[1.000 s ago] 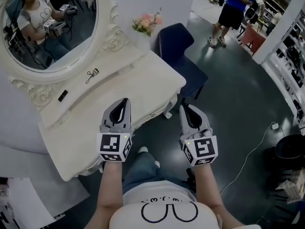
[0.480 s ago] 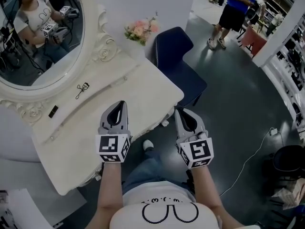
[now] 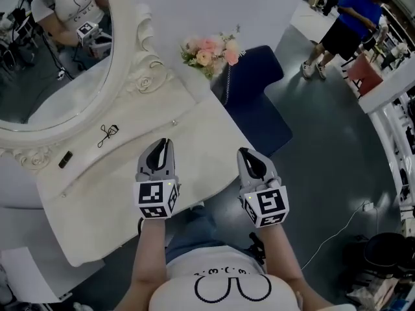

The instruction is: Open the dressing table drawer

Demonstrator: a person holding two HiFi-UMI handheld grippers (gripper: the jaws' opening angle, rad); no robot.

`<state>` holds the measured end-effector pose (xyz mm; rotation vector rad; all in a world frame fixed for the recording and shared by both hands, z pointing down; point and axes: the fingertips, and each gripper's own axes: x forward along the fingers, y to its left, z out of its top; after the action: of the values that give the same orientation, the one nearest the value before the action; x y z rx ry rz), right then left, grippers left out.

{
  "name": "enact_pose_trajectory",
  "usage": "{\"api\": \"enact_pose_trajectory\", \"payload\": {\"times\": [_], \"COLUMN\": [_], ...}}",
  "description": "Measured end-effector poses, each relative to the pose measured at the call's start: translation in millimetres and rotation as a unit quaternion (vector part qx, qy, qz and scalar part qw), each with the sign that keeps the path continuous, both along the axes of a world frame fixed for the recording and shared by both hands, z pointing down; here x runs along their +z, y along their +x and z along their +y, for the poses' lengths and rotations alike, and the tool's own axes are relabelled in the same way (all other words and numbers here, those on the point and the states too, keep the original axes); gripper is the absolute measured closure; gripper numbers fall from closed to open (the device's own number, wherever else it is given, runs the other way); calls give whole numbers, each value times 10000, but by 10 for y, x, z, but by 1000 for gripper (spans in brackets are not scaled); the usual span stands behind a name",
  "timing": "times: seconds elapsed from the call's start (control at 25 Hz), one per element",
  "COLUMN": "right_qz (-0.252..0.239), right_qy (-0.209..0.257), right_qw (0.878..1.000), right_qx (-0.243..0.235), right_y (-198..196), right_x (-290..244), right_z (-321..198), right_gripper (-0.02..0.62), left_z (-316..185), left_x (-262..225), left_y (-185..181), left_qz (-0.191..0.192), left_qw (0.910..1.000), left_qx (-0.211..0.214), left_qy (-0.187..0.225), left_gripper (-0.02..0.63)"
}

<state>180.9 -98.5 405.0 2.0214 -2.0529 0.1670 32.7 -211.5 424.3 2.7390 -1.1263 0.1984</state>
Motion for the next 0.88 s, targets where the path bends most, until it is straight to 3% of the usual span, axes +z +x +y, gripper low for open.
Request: {"api": "enact_pose_trajectory", "payload": {"times": [0.16, 0.2, 0.4, 0.64, 0.88], "right_qz": [-38, -38, -31, -126, -219], "right_qy": [-186, -226, -401, -540, -753], "right_qw": [9996, 9994, 9986, 9976, 9928], "right_qx": [-210, -248, -349, -423, -906], "right_y": [142, 177, 342, 481, 571], "right_x": [129, 149, 269, 429, 617], "right_z": [-317, -378, -615, -774, -970], "right_gripper": [597, 597, 595, 597, 595], "left_z": [-230, -262, -394, -499, -605], "left_x": [210, 274, 580, 924, 1085], "left_y": [124, 155, 279, 301, 294], "left_qz": [-114, -178, -330, -376, -448], "left_qw": [9996, 9993, 9979, 9913, 9802], "left_qx": [-113, -114, -190, -730, -1484], "left_qy": [-237, -298, -531, -1025, -1236], "left_gripper": [445, 437, 437, 437, 437]}}
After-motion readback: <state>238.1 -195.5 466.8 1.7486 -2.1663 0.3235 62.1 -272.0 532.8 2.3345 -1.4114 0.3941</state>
